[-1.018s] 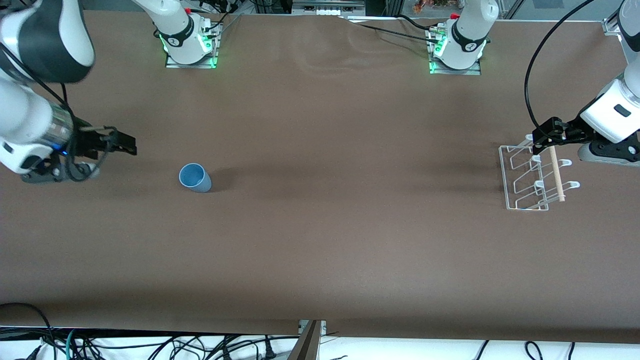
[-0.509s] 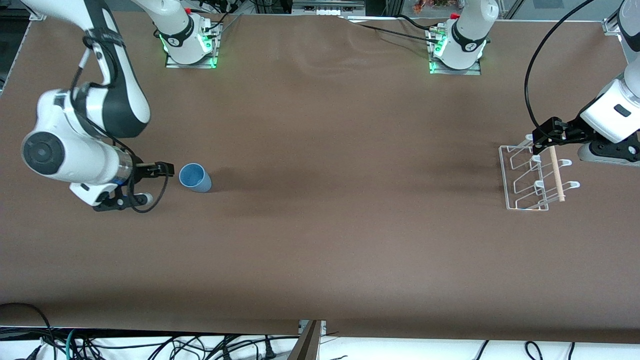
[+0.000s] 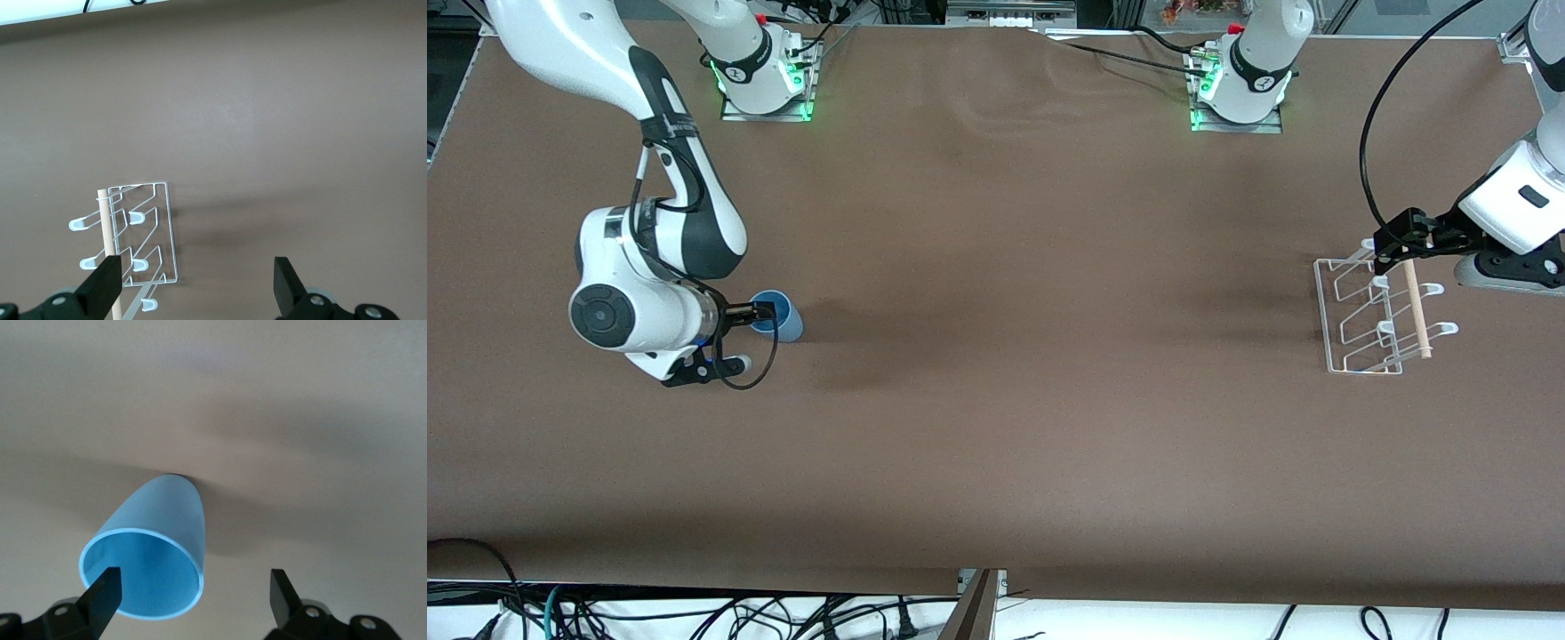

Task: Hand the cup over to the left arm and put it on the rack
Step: 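Move the right gripper down over the light blue cup, then close the right gripper on the cup rim and lift it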

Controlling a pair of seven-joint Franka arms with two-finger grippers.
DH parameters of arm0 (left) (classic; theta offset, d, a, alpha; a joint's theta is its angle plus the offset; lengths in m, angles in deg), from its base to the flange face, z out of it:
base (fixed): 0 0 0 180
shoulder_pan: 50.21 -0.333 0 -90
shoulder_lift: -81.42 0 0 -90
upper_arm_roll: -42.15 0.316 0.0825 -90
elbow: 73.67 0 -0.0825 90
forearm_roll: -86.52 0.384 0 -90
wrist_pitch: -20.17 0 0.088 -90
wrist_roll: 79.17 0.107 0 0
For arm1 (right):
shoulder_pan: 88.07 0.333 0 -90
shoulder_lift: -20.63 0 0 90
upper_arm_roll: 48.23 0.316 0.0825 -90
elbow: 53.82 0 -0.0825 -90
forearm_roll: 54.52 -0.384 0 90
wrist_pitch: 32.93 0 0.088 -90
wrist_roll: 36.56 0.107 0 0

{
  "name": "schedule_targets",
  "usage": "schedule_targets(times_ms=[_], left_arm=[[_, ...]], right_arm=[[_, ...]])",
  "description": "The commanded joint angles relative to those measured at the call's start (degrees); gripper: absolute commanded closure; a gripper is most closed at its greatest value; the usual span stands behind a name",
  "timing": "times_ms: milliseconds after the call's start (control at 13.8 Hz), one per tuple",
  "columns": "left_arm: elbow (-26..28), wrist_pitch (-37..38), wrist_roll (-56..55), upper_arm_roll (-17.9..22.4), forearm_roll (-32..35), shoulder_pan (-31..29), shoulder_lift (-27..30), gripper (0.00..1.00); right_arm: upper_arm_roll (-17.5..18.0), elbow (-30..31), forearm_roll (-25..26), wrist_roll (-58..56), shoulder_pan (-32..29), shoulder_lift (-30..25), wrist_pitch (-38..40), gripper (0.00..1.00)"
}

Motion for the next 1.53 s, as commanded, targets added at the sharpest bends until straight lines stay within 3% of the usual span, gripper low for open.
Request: schedule_targets(times_ms=[0, 73, 145, 218, 364, 436, 800, 1018, 1236, 1455], left_arm=[[-0.94, 1.32, 0.15, -0.08, -0.81, -0.13, 0.28, 0.0], [-0.94, 1.32, 0.15, -0.08, -0.81, -0.13, 0.28, 0.0], [-0.94, 1.32, 0.15, -0.08, -0.81, -0.13, 0.28, 0.0], [-0.94, 1.32, 0.15, -0.08, -0.81, -0.13, 0.28, 0.0], [-0.94, 1.32, 0.15, -0.08, -0.81, -0.13, 0.28, 0.0], [-0.94, 1.32, 0.15, -0.08, -0.81, -0.13, 0.28, 0.0], [-0.94, 1.32, 0.15, -0.08, -0.81, -0.13, 0.28, 0.0], [-0.94, 1.41, 0.07, -0.08, -0.81, -0.13, 0.28, 0.0], [-0.94, 3.16, 0.07, -0.34, -0.89, 0.04, 0.28, 0.0], [-0.51, 8.95, 0.15, -0.43, -5.09, 0.22, -0.5, 0.0]], right_arm=[[0.0, 1.09, -0.54, -0.78, 0.05, 0.57, -0.58, 0.02], [0.0, 1.01, -0.46, -0.78, 0.13, 1.27, -0.58, 0.04], [0.0, 0.92, -0.54, -0.78, 0.66, 1.8, -0.67, 0.18], [0.0, 0.66, -0.54, -0.78, 1.01, 2.32, -0.41, 0.38], [0.0, 0.22, -0.46, 0.01, 1.28, 3.29, -0.49, 0.9], [-0.09, -0.31, -0.46, -0.33, 1.36, 3.3, -0.06, 1.0], [-0.09, -4.52, -0.81, 0.8, 1.28, 3.47, 1.08, 1.0], [0.0, -8.82, -3.6, 4.84, 1.45, 3.47, 6.52, 1.0], [0.0, -14.36, -15.52, 11.66, 3.73, 3.47, 14.87, 1.0], [0.0, -15.78, -31.61, 25.29, 7.24, 4.26, 14.2, 1.0]])
